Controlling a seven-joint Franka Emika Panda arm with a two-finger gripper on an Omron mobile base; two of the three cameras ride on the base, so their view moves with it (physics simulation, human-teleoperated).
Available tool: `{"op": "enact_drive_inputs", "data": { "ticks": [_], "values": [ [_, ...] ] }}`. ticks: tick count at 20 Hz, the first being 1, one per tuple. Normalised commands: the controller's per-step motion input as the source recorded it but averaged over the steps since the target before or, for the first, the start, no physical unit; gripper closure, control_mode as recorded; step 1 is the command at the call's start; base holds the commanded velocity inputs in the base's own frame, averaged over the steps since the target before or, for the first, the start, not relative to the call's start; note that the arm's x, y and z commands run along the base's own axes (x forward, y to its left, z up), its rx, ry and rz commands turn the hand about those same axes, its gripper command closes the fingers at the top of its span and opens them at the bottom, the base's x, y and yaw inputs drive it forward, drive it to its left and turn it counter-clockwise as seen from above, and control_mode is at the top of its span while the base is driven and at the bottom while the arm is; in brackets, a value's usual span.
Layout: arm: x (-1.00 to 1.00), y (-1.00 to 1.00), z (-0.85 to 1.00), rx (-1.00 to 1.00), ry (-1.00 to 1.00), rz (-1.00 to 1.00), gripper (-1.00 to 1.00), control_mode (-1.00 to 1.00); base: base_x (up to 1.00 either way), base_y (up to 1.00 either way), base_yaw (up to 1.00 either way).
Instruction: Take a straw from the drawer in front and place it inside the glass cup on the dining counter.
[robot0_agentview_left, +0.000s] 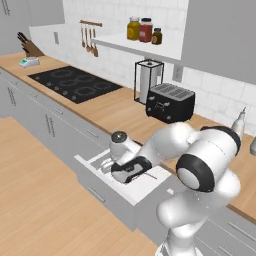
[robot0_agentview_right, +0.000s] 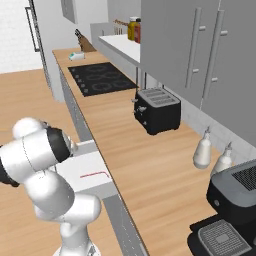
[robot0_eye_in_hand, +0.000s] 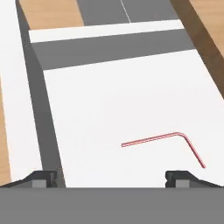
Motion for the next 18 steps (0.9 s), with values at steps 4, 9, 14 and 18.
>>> {"op": "enact_drive_inputs", "data": {
  "ticks": [4,9,14,18],
  "values": [
    [0.66,0.0,-0.54,0.0,0.24,-0.01,-1.0,-1.0,0.0,0.0,0.0],
    [0.08,0.0,-0.58,0.0,0.14,0.0,-1.0,-1.0,0.0,0.0,0.0],
    [0.16,0.0,-0.65,0.0,0.11,0.0,-1.0,-1.0,0.0,0.0,0.0],
    [0.05,0.04,-0.47,0.02,0.06,0.0,-1.0,-1.0,0.0,0.0,0.0]
  ]
}}
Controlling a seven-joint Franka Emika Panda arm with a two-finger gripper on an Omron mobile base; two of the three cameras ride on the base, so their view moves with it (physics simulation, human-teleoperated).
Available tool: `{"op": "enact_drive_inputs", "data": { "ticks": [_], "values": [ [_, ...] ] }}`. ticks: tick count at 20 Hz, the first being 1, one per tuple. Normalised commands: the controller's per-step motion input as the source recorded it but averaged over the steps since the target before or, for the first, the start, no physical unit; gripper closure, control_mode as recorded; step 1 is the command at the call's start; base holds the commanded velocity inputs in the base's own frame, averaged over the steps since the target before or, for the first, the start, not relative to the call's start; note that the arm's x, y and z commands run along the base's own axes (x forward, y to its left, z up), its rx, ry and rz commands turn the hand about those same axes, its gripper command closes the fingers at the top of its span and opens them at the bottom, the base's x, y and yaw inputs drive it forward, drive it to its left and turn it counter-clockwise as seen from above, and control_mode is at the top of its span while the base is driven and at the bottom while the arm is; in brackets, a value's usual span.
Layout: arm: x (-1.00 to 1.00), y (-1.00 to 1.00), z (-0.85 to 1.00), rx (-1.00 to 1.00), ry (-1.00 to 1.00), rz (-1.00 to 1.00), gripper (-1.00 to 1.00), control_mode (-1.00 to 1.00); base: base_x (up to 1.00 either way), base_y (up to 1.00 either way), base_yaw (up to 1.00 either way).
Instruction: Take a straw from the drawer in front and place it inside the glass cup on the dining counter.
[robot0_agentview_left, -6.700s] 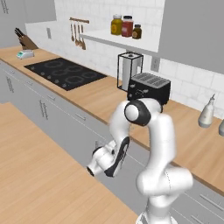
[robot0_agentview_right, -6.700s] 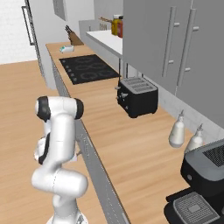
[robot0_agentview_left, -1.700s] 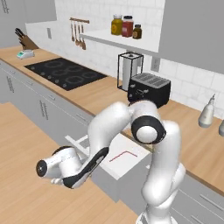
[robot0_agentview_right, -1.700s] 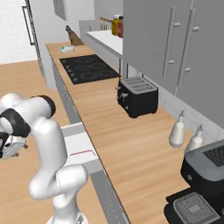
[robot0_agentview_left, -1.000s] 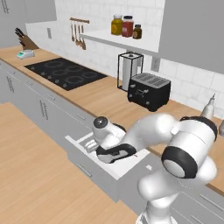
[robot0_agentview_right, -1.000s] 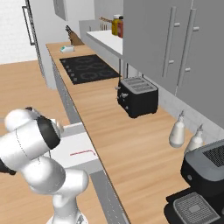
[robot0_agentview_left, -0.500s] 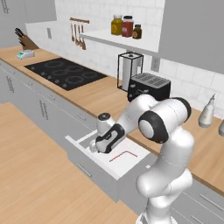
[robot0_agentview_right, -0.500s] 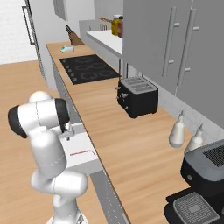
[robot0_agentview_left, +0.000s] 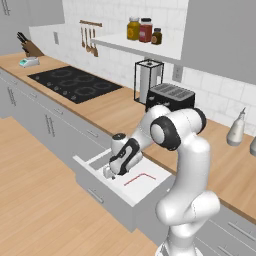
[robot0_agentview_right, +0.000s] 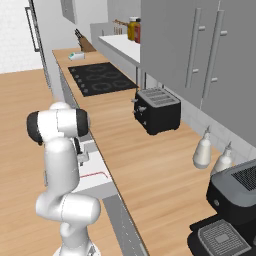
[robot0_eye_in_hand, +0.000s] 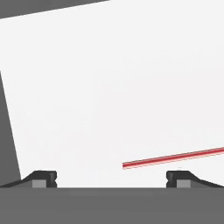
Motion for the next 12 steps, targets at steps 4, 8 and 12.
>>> {"op": "enact_drive_inputs", "data": {
  "ticks": [4,8,12],
  "values": [
    [-0.34,0.46,-0.33,0.03,0.04,0.0,-1.0,-1.0,0.0,0.0,0.0],
    [-0.79,0.89,-0.03,0.04,0.0,0.0,-1.0,-1.0,0.0,0.0,0.0],
    [-0.83,1.0,0.0,0.05,0.02,0.0,-1.0,-1.0,0.0,0.0,0.0]
  ]
}}
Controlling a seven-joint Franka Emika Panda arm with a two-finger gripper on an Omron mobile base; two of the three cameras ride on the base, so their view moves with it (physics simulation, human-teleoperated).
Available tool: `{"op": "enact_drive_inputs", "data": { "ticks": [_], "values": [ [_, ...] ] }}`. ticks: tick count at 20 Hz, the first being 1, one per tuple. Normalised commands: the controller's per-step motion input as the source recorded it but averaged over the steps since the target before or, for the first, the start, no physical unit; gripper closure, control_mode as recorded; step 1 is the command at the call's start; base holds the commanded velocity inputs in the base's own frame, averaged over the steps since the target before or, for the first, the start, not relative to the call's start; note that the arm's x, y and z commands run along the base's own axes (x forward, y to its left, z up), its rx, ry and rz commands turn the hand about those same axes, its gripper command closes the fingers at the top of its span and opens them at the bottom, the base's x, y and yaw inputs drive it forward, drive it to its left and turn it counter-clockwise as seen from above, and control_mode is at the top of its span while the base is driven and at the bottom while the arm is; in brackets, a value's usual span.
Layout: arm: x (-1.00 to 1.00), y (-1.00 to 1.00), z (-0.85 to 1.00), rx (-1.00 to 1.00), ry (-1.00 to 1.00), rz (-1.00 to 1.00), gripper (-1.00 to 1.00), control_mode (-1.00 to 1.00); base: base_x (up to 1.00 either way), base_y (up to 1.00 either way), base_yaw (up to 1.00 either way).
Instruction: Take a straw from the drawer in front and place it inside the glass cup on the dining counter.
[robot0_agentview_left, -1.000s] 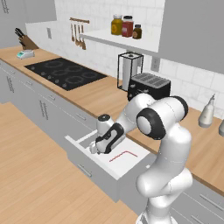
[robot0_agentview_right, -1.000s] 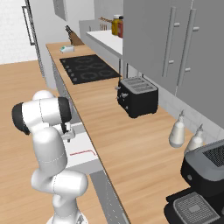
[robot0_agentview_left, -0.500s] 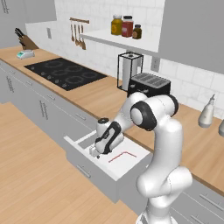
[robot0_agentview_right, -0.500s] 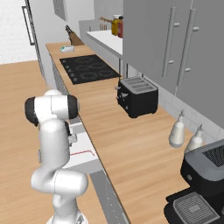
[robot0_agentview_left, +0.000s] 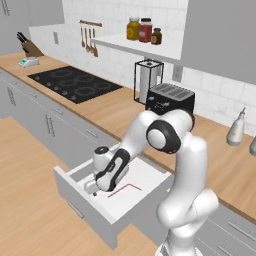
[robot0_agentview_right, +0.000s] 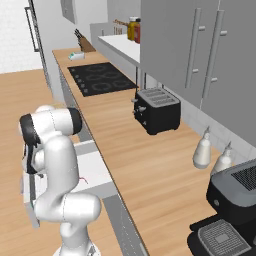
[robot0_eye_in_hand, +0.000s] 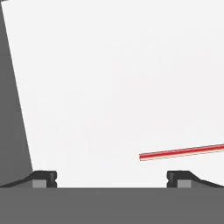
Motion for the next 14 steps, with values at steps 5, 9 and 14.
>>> {"op": "enact_drive_inputs", "data": {
  "ticks": [5,9,14],
  "values": [
    [-0.63,0.71,0.14,0.08,0.02,-0.01,-1.0,-1.0,0.0,0.0,0.0],
    [0.06,-0.26,0.57,0.01,0.0,-0.25,-1.0,-1.0,0.0,0.0,0.0],
    [0.32,-0.62,0.24,0.0,0.06,-0.4,-1.0,-1.0,0.0,0.0,0.0]
  ]
}}
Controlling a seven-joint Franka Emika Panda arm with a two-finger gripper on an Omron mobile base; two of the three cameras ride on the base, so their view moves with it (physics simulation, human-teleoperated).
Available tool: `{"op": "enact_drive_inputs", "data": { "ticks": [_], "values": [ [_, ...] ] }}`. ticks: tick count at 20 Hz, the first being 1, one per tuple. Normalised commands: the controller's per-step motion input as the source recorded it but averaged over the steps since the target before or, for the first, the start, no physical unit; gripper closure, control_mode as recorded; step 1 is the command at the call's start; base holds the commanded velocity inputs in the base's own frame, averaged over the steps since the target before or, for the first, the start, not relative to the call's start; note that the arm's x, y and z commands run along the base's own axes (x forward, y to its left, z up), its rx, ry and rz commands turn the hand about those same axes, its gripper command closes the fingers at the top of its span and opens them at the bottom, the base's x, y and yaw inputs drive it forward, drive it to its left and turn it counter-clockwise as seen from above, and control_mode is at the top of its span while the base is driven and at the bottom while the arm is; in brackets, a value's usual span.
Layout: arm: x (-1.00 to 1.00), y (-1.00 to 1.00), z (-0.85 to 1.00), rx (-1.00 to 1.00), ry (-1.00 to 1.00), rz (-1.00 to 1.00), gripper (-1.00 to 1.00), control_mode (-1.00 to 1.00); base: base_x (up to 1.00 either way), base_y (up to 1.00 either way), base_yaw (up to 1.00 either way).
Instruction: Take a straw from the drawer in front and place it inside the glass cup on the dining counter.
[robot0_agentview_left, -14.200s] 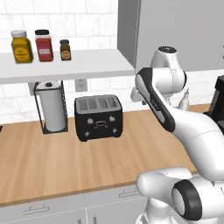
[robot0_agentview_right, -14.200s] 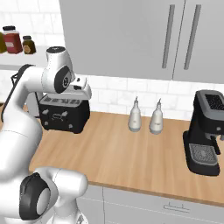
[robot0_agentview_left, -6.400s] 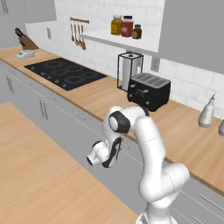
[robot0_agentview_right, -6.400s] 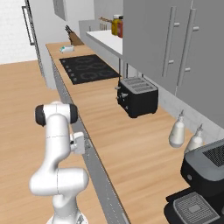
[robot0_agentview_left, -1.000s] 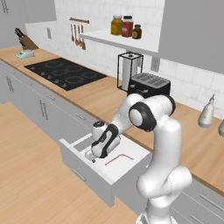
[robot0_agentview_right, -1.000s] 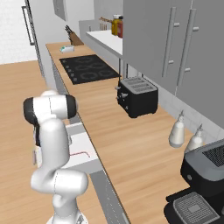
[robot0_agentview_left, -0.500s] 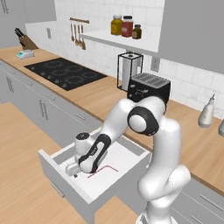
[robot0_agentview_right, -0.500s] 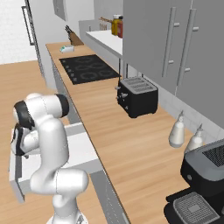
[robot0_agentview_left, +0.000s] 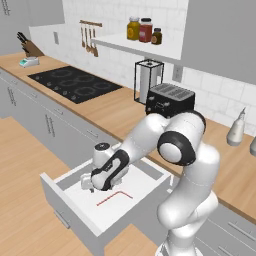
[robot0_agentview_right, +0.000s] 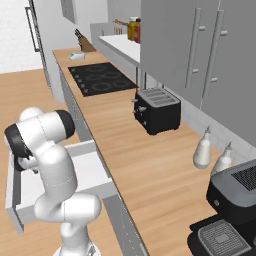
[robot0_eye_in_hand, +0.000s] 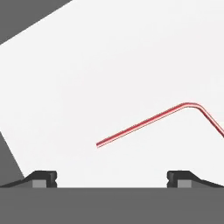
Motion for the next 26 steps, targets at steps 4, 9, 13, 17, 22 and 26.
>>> {"op": "enact_drive_inputs", "data": {
  "ticks": [4,9,13,17,22,26],
  "values": [
    [0.27,-0.6,-0.01,0.0,0.17,-0.41,-1.0,-1.0,0.0,0.0,0.0],
    [0.31,-0.3,-0.06,0.0,0.1,-0.36,-1.0,-1.0,0.0,0.0,0.0],
    [0.12,-0.09,-0.16,0.0,0.05,-0.33,-1.0,-1.0,0.0,0.0,0.0],
    [0.0,0.0,-0.36,0.0,0.01,-0.32,-1.0,-1.0,0.0,0.0,0.0],
    [0.01,-0.04,-0.33,-0.01,0.0,-0.33,-1.0,-1.0,0.0,0.0,0.0],
    [0.05,-0.13,-0.23,-0.04,0.0,-0.29,-1.0,-1.0,0.0,0.0,0.0]
  ]
}}
